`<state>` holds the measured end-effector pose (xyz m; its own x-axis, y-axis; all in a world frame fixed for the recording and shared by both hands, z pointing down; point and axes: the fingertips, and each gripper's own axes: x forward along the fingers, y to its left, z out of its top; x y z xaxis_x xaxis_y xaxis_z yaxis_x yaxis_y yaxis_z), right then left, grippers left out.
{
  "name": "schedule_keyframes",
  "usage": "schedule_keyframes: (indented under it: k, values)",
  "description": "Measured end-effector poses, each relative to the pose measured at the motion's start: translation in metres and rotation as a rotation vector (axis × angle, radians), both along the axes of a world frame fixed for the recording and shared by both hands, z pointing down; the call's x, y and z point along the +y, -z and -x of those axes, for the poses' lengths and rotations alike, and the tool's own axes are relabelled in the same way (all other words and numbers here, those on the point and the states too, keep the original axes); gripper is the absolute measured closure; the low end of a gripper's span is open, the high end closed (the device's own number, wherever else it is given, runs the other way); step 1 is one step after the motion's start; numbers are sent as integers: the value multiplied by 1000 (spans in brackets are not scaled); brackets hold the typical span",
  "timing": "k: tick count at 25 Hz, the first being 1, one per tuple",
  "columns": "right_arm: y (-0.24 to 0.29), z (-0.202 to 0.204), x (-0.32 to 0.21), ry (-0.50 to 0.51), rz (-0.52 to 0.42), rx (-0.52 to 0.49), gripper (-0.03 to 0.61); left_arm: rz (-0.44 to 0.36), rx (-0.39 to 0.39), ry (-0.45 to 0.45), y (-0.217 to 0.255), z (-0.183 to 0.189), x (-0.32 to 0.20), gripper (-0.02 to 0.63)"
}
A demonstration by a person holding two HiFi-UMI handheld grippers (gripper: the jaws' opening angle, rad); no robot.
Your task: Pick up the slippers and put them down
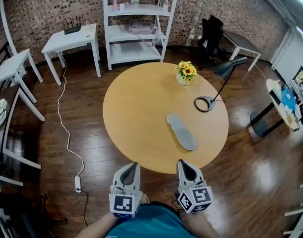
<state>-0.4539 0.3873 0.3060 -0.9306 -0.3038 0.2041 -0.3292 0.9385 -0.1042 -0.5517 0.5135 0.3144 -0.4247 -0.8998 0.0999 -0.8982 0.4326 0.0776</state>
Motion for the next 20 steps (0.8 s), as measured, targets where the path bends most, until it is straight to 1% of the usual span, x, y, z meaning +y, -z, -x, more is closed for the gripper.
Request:
schedule_keyframes:
  k: [5, 8, 10, 13, 17, 20]
  values:
    - [-6, 4, -22, -10, -19, 30, 569, 18, 3, 14, -6, 12, -13, 609]
    - [-12, 6, -53, -16, -53, 37, 569, 40, -12, 20, -14, 16, -34, 609]
    - [-16, 8, -83, -5, -57, 32, 569, 41, -23, 37, -15, 17, -60, 609]
    - [-23, 9, -131, 22, -53, 48, 568, 35, -18, 65, -13, 12, -111, 609]
    - [-43, 10, -197, 56, -64, 70, 566, 48, -61, 55, -15, -1, -185, 609]
    - [-65, 16, -236, 89, -72, 109, 557, 53, -66, 57, -23, -3, -231, 609]
